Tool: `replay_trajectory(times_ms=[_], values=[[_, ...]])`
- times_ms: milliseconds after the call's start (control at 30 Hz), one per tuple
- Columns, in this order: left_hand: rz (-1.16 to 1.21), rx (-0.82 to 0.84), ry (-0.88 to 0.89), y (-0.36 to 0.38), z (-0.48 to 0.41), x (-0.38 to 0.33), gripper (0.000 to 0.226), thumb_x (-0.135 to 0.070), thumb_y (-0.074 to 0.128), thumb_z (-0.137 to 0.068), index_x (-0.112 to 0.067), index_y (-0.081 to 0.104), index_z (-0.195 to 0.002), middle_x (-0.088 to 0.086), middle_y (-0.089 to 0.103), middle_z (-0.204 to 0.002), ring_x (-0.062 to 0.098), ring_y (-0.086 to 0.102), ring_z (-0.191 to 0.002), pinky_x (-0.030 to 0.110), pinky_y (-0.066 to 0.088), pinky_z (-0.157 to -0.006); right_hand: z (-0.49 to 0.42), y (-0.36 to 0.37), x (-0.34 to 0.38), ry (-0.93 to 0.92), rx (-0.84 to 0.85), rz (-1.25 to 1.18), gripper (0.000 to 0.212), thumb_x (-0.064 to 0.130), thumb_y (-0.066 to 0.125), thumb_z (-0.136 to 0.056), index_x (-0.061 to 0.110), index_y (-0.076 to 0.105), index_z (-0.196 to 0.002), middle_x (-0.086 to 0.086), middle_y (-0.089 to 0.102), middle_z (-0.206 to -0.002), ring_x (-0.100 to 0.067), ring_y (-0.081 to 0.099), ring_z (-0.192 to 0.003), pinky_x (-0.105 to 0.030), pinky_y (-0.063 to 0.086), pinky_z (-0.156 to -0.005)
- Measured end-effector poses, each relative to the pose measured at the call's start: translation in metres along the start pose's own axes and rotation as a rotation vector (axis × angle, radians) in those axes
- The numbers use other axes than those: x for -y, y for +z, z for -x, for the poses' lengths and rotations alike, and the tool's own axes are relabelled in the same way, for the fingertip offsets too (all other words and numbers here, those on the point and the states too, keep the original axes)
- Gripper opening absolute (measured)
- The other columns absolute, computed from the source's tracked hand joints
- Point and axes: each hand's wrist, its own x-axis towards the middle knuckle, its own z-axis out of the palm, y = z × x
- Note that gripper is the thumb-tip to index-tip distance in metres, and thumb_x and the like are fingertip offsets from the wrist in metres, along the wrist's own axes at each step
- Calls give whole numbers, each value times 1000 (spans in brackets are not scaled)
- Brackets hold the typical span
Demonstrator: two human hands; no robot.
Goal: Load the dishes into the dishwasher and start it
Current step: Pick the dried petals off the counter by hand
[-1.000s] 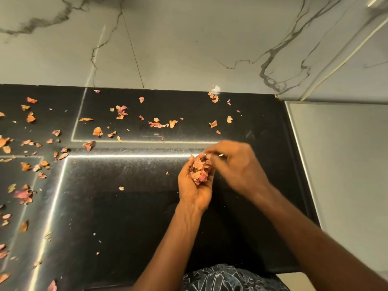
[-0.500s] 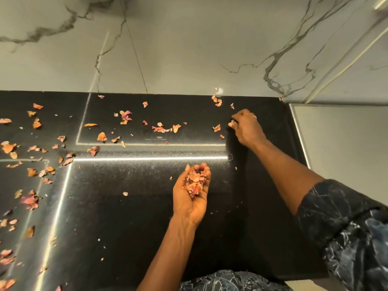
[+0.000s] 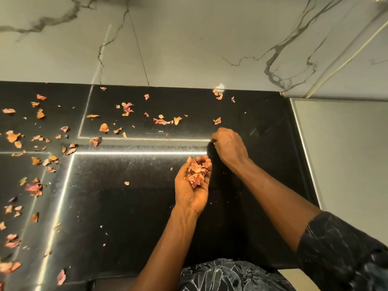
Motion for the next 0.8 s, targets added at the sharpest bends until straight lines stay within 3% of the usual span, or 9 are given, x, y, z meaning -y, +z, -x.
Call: replay_trajectory(times_ms=[100, 233, 367, 433, 533, 600, 667, 800], values=[[-3, -2, 5, -3, 1, -3, 24, -17, 55, -99, 4, 65, -104, 20, 69, -98, 28, 70, -94, 35, 60, -87, 21, -2, 4, 40, 13, -116, 20, 3, 60, -87, 13, 78, -90, -5, 71, -90, -24, 65, -85, -38, 54, -75], [-6, -2, 25, -8, 0, -4, 24, -16, 55, -98, 4, 64, -106, 20, 68, -99, 29, 68, -96, 36, 60, -86, 42, -31, 5, 373, -33, -568, 15, 6, 77, -83, 20, 81, -87, 7, 75, -84, -3, 69, -78, -27, 60, -79], [-34, -12, 15, -9, 2, 0, 21, -17, 54, -99, 0, 67, -100, 15, 69, -94, 23, 69, -86, 32, 60, -77, 87, -61, 43, 242, 23, -767, 18, 7, 77, -83, 24, 81, -91, 12, 76, -87, 0, 71, -85, -19, 58, -78], [-43, -11, -31, -8, 2, 4, 23, -19, 54, -99, -2, 69, -94, 12, 69, -90, 19, 69, -81, 29, 60, -72, 108, -59, 62, 112, 49, -729, 24, 1, 74, -84, 20, 81, -97, 11, 76, -94, 0, 70, -90, -19, 56, -85], [-32, 17, -88, -8, 2, 9, 23, -23, 58, -97, -3, 69, -98, 11, 69, -95, 20, 69, -89, 29, 58, -84, 122, -53, 72, -49, 15, -591, 27, 4, 69, -90, 18, 78, -111, 7, 74, -107, -2, 68, -98, -21, 54, -93], [-24, -5, -74, -8, 3, 9, 22, -22, 60, -96, -4, 69, -102, 12, 70, -97, 20, 70, -90, 31, 58, -84, 117, -57, 66, -78, -26, -576, 25, 9, 66, -94, 18, 75, -116, 6, 74, -108, -4, 68, -99, -20, 54, -92], [0, -25, -43, -6, 3, 8, 23, -19, 57, -96, 0, 68, -101, 16, 70, -98, 23, 71, -88, 33, 61, -80, 101, -66, 53, -31, -72, -619, 21, 11, 68, -94, 18, 77, -112, 8, 75, -103, -1, 69, -95, -15, 53, -87], [22, -11, -44, -3, 5, 4, 24, -16, 57, -93, 6, 65, -102, 22, 66, -109, 30, 68, -100, 36, 59, -88, 26, -65, -4, 229, -124, -616, 18, 12, 74, -89, 17, 78, -106, 6, 76, -95, -4, 70, -85, -17, 53, -81]])
